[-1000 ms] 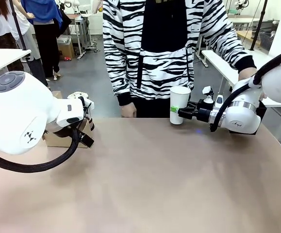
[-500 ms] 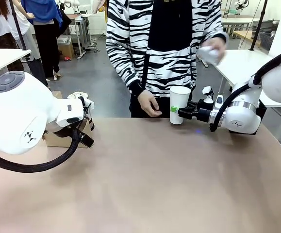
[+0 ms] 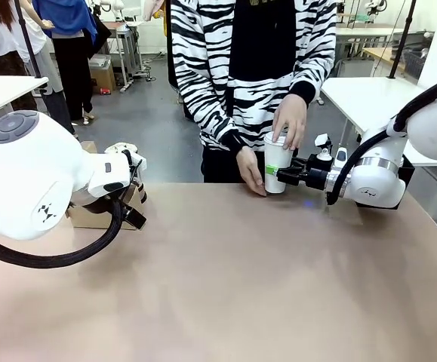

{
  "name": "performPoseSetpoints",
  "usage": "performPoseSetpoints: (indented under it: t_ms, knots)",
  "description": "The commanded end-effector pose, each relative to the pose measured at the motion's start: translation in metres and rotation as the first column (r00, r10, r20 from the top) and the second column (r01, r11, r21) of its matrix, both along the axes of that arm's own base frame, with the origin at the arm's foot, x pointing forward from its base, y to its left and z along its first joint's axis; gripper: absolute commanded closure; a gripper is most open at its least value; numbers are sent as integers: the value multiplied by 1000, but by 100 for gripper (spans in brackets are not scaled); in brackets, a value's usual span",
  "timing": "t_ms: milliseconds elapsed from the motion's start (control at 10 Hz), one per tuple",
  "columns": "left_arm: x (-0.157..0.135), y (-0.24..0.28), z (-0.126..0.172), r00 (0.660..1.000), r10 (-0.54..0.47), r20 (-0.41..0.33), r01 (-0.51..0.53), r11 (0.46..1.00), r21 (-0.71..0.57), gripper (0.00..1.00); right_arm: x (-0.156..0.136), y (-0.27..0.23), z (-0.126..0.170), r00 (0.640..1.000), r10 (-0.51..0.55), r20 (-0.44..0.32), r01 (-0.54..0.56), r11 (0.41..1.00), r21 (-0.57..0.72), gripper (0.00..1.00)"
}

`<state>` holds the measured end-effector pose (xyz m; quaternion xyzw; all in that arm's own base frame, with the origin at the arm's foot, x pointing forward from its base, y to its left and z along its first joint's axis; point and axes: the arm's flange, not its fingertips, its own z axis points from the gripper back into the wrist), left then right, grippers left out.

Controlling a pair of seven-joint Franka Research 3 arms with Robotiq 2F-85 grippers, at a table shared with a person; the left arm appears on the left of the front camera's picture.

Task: Pour a drink into a cup and package it in a carrier.
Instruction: When a person places the Paper Cup Lid on the 600 ml Paper Cup , lift the 600 ml Paper Cup.

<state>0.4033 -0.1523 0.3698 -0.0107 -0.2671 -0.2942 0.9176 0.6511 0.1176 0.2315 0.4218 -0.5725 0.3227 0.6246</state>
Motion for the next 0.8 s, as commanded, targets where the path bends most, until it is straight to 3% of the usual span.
performPoseSetpoints:
  t_ms: [0,700]
  knots:
    - [0,0,0,1000,0,0,0,1000,-3,0,0,1,4,1000,-1,-1,1,1000,13,20]
    - [0,0,0,1000,0,0,0,1000,-3,0,0,1,4,1000,-1,-1,1,1000,13,20]
